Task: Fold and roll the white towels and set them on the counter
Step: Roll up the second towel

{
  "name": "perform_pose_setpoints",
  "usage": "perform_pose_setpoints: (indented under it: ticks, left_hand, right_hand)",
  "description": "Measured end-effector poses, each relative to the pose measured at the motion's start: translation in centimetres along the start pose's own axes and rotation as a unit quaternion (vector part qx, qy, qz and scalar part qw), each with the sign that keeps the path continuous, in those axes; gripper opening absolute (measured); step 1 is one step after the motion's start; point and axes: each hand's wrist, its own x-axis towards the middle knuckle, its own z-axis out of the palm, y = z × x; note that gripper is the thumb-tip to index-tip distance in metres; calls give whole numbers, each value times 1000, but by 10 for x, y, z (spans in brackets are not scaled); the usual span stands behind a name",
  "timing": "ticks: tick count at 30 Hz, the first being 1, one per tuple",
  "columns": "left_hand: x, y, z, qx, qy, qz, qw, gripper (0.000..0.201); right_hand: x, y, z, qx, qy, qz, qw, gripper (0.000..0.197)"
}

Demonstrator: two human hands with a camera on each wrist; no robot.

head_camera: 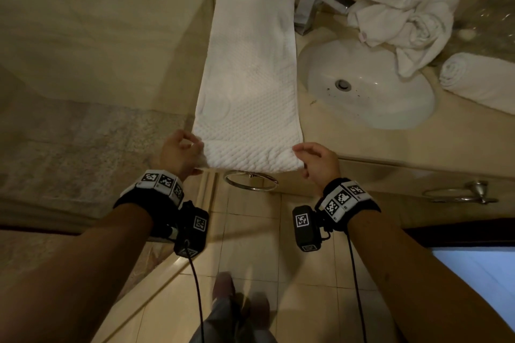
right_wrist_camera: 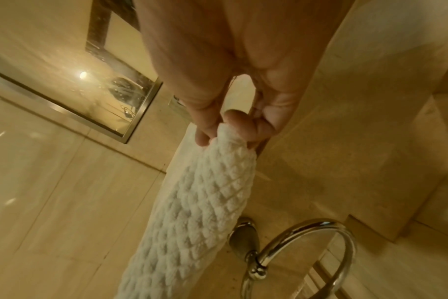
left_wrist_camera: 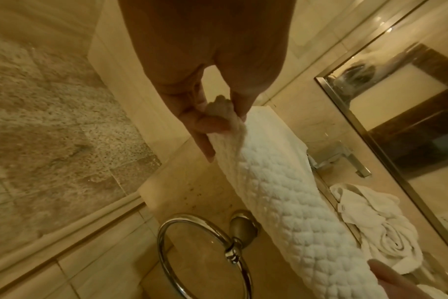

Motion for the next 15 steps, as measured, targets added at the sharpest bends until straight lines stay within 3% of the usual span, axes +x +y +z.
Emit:
perform_pose_setpoints:
  ticks: [3, 6, 9, 11, 15]
  left_hand:
    - [3, 8, -6, 27, 7, -11, 1000, 17]
    - [3, 18, -13, 20, -33, -48, 998, 9]
    - [3, 20, -13, -3, -67, -70, 995, 41]
    - [1, 19, -11, -5, -63, -53, 997, 43]
    - [-1, 18, -8, -11, -43, -30, 999, 28]
  right_hand:
    - [0, -9, 1, 12, -9, 40, 999, 18]
    - [-2, -16, 2, 78, -31, 94, 992, 38]
    - [-5, -18, 2, 82, -42, 85, 992, 54]
    - [-7, -19, 3, 40, -37, 55, 997, 52]
    - [-3, -23, 5, 43, -22, 30, 998, 40]
